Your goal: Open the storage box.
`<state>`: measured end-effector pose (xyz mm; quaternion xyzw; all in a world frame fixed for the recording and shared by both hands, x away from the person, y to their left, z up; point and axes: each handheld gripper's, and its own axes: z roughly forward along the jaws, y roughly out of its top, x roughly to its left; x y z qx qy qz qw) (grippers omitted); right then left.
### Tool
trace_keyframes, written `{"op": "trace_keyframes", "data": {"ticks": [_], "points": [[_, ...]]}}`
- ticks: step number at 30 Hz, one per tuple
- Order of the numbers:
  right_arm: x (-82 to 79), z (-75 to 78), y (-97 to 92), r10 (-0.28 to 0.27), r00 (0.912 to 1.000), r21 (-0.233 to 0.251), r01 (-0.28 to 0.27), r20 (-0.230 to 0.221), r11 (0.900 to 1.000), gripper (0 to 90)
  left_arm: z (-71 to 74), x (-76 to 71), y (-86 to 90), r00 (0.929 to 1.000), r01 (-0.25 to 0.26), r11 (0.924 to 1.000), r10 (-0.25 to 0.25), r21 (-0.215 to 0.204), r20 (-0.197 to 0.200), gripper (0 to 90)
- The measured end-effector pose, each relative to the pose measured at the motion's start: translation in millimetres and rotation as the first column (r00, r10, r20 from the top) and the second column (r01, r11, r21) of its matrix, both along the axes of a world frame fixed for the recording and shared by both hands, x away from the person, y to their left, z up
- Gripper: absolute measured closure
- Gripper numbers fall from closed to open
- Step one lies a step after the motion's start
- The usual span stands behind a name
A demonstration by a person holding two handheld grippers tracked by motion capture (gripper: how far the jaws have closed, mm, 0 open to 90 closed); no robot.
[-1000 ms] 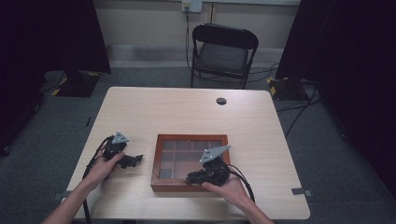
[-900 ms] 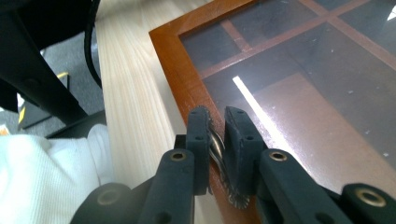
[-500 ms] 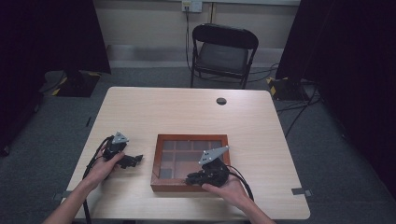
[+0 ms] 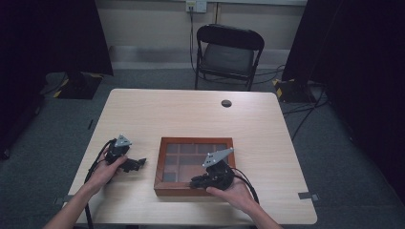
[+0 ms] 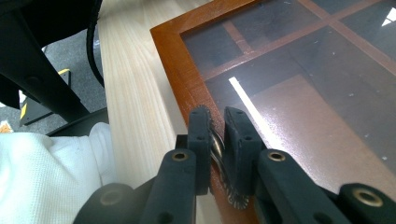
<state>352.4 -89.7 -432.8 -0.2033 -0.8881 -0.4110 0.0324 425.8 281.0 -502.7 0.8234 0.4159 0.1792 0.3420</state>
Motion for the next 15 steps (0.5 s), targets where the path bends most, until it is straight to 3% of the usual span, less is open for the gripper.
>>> {"op": "trace_keyframes", "data": {"ticks": [15], "points": [[1.4,14.2,-1.3,0.001,0.9999,0.031,-0.002,0.014,0.9995,81.6,-0.1,-0.2,-0.2,1.0000,-0.002,1.0000,0.002,-0.004,-0.002,0.6]]}}
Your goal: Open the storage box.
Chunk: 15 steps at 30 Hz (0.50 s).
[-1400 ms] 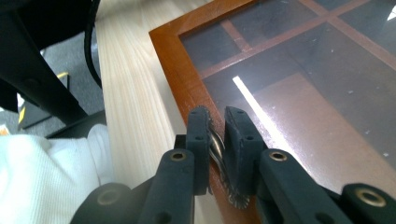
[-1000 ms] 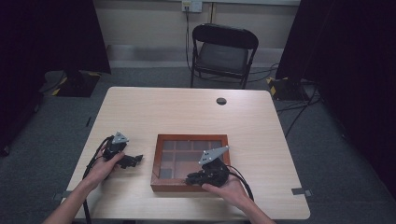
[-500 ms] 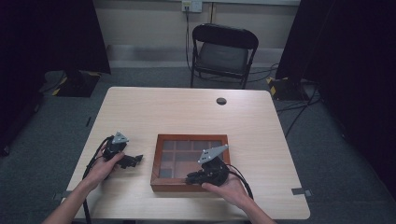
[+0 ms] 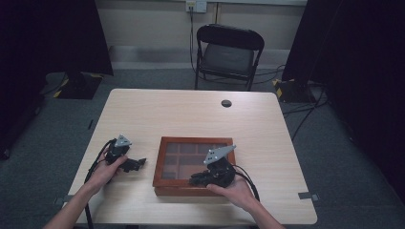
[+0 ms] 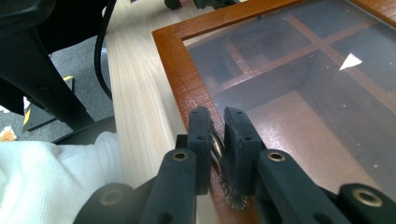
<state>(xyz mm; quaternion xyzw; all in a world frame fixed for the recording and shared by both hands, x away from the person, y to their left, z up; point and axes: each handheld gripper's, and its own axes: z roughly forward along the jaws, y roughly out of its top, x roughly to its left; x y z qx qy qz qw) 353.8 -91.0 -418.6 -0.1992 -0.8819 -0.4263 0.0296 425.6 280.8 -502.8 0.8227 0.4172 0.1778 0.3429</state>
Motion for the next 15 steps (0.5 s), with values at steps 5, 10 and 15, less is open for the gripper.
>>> {"op": "trace_keyframes", "data": {"ticks": [5,10,15], "points": [[1.0,6.0,-0.8,0.001,1.0000,0.011,-0.001,0.005,0.9999,81.7,0.1,0.2,0.2,1.0000,0.002,1.0000,-0.002,0.004,0.002,0.6],[1.8,9.7,-1.1,0.002,0.9999,0.015,-0.002,0.012,0.9999,81.6,0.0,0.0,-0.1,1.0000,-0.001,1.0000,0.001,-0.001,0.000,0.6],[3.1,17.2,-2.9,-0.007,0.9999,0.034,0.006,0.014,0.9994,81.6,0.1,0.1,0.1,1.0000,0.001,1.0000,-0.001,0.003,0.002,0.6]]}}
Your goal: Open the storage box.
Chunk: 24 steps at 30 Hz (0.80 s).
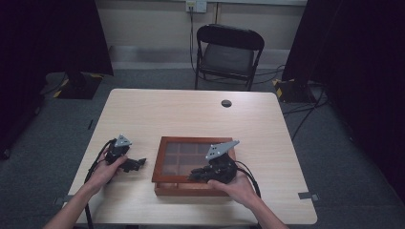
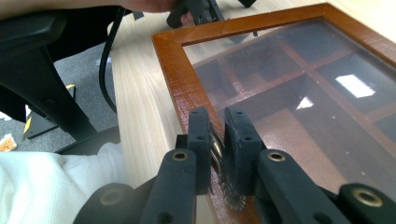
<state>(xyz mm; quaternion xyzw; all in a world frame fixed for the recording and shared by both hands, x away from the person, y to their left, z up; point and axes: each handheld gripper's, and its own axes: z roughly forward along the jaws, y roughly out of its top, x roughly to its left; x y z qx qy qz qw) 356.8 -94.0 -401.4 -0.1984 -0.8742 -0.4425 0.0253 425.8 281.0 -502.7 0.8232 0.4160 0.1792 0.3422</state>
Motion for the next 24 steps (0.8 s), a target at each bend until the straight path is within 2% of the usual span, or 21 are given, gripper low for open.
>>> {"op": "trace_keyframes", "data": {"ticks": [24], "points": [[5.5,14.7,-0.8,-0.007,1.0000,0.015,0.007,0.001,0.9999,81.6,0.0,0.0,0.0,1.0000,0.000,1.0000,0.000,0.000,0.000,0.6]]}}
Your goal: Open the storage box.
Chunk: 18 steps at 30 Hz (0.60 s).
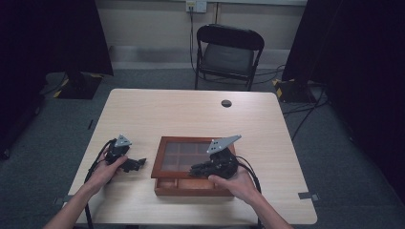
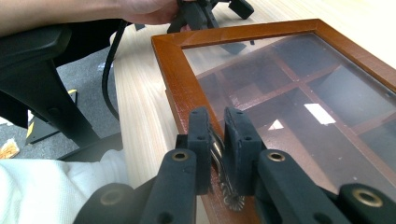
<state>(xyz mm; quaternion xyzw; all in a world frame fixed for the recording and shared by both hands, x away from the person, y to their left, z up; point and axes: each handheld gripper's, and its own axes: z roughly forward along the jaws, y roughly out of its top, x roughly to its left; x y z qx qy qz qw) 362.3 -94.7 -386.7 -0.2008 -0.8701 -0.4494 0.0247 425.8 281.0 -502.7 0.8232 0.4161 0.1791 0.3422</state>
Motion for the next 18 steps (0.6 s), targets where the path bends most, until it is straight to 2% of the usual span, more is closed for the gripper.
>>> {"op": "trace_keyframes", "data": {"ticks": [8,18], "points": [[3.3,8.7,-1.5,-0.008,0.9999,0.020,0.008,0.006,0.9998,81.6,0.0,0.0,0.0,1.0000,0.000,1.0000,0.000,0.000,0.000,0.6],[5.7,18.4,-0.7,-0.029,0.9994,0.016,0.028,0.017,0.9995,81.4,0.2,-0.2,0.1,1.0000,0.000,1.0000,0.000,0.003,0.000,0.6]]}}
